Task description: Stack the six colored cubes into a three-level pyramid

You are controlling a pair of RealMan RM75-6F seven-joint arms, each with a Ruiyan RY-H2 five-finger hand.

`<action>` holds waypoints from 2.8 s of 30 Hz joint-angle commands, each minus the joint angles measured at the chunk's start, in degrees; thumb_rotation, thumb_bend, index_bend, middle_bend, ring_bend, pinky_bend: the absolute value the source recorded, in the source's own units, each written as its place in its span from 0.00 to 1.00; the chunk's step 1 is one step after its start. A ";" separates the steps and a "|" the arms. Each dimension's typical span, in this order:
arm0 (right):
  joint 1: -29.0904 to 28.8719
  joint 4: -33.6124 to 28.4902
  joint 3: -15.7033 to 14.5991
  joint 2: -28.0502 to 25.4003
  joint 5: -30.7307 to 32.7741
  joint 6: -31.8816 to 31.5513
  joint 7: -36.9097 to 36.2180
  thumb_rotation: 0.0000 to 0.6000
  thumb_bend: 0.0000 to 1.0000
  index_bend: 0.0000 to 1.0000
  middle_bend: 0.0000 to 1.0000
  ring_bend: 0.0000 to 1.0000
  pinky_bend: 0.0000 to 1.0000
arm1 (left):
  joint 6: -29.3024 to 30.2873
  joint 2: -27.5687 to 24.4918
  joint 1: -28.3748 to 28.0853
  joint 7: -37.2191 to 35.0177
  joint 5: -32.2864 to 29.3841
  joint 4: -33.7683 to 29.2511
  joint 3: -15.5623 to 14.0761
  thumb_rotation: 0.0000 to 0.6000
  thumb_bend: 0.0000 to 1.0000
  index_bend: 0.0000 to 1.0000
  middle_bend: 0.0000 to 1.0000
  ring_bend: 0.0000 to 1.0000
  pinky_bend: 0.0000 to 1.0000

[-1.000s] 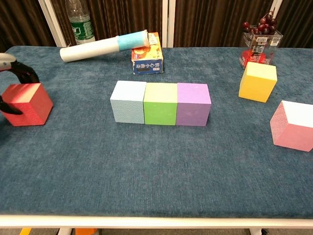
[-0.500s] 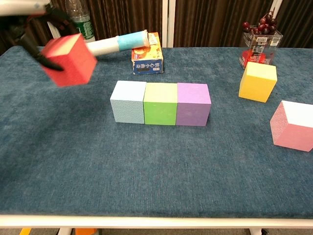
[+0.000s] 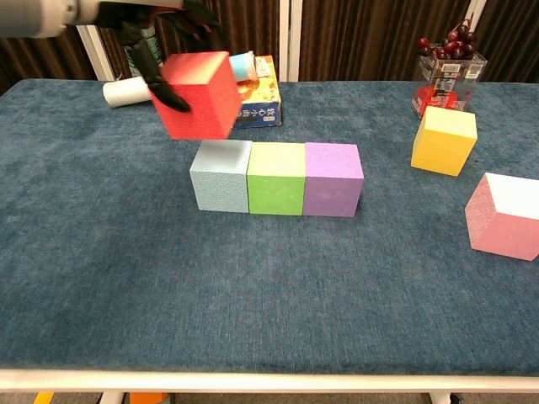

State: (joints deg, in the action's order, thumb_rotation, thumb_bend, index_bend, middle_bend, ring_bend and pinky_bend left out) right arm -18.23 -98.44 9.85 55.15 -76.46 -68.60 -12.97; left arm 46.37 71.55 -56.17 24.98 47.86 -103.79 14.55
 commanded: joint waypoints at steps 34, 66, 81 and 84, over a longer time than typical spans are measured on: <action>-0.10 3.40 -0.21 1.01 -0.14 1.39 -3.66 1.00 0.16 0.00 0.11 0.00 0.00 | 5.81 7.37 -14.79 10.33 -21.83 1.79 -4.33 1.00 0.11 0.34 0.43 0.27 0.15; 0.13 3.76 -0.06 1.18 -0.76 0.90 -5.23 1.00 0.16 0.00 0.11 0.00 0.00 | 2.96 5.91 -3.65 -15.44 9.67 4.44 -4.22 1.00 0.05 0.18 0.21 0.12 0.07; 0.04 2.50 0.15 0.91 0.00 0.94 -3.70 1.00 0.16 0.00 0.11 0.00 0.00 | -2.91 8.20 -2.13 -30.34 24.56 15.64 -5.70 1.00 0.09 0.18 0.21 0.10 0.06; -0.05 2.39 0.23 0.96 0.27 1.07 -3.40 1.00 0.16 0.00 0.11 0.00 0.00 | -3.31 8.16 -2.13 -31.10 25.60 16.25 -5.80 1.00 0.12 0.19 0.21 0.10 0.06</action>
State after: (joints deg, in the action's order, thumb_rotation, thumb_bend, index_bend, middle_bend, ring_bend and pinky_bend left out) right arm -18.27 -96.04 10.06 56.10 -76.21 -67.54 -16.38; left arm 43.23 79.70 -58.32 -5.89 73.20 -87.77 8.81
